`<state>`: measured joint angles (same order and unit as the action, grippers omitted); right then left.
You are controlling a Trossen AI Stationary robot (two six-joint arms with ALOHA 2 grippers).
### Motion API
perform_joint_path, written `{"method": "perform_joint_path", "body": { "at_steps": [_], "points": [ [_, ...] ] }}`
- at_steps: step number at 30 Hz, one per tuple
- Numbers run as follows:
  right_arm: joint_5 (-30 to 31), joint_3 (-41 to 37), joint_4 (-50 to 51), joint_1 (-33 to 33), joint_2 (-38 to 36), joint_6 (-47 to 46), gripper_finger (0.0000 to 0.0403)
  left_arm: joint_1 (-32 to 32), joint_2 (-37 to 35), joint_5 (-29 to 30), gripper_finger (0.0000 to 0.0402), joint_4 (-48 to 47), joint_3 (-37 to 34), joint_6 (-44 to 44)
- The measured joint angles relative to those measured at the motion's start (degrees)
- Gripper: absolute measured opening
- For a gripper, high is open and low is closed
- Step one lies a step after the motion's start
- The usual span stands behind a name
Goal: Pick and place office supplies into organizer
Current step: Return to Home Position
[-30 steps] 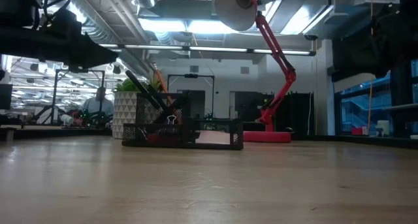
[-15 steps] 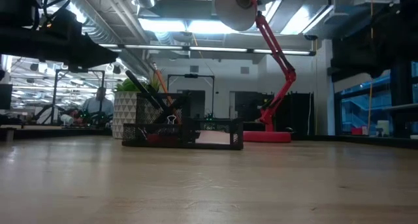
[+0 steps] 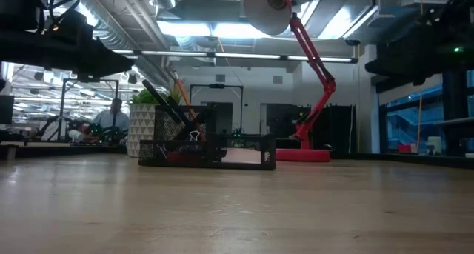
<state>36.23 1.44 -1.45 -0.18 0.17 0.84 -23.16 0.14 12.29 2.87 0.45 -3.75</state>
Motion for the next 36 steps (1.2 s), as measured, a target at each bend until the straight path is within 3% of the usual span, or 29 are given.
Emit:
{"method": "perform_joint_path", "body": {
  "at_steps": [7, 22, 36],
  "points": [
    [-12.8, -1.1, -3.5, -10.7, 0.4, -0.6, 0.0080, 0.0, 0.0, 0.0, 0.0127, 0.0, 0.0, -0.2],
    [-26.5, -1.1, -2.4, -26.1, 0.4, -2.4, 0.0080, 0.0, 0.0, -0.2, 0.0127, 0.0, 0.0, -1.1],
    [-26.9, -1.1, -1.6, -26.3, 0.4, -3.4, 0.0080, 0.0, 0.0, -0.2, 0.0127, 0.0, 0.0, -1.1]
  ]
}}
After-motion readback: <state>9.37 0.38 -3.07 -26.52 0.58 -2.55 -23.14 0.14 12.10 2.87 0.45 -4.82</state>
